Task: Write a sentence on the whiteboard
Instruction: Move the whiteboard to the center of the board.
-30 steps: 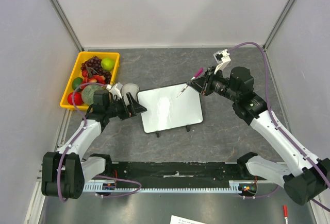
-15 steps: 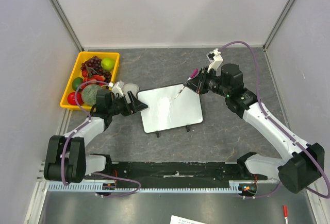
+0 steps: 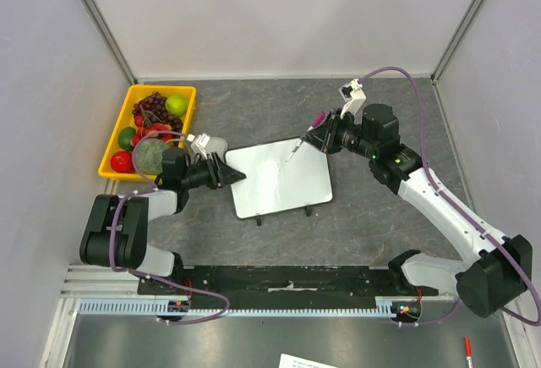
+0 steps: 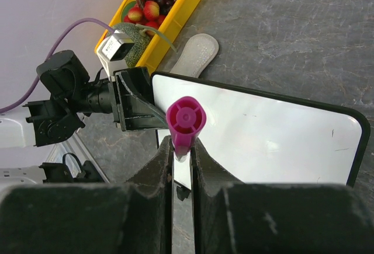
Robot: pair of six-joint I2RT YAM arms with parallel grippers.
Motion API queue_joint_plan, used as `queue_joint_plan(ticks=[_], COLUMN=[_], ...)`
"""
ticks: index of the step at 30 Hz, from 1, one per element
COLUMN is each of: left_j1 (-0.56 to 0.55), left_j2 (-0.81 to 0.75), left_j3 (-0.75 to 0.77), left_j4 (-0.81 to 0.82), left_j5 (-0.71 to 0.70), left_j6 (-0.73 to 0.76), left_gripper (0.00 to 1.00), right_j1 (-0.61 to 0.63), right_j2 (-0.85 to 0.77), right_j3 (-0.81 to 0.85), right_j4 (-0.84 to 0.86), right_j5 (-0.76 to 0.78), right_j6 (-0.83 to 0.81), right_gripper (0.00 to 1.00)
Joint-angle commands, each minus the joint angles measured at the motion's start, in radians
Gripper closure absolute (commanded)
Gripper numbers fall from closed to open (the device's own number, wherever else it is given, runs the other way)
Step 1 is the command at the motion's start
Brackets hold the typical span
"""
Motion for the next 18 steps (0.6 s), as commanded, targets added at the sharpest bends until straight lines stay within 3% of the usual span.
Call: queue_joint_plan(ticks=[1, 6, 10, 18], left_j1=[0.003, -0.004, -0.011, -0.063], left_j2=[0.018, 0.018, 0.014, -0.012], left_j3=[-0.029, -0.078, -0.114, -0.16], left_j4=[0.137, 0.161, 0.192, 0.199], left_j5=[0.067, 0.066, 0.064, 0.052], left_j6=[-0.007, -0.019, -0.042, -0.041], left_gripper=[0.5, 0.7, 0.96, 0.98], right_j1=[-0.002, -0.002, -0.003, -0.002], right_j2=[-0.022, -0.014, -0.016, -0.034], right_j3=[0.047, 0.05, 0.05, 0.033], right_j4=[0.022, 0.023, 0.023, 0.015], right_j5=[0.0, -0.006, -0.008, -0.003], right_j6=[-0.003, -0.001, -0.003, -0.006], right_gripper=[1.0, 1.0, 1.0, 1.0])
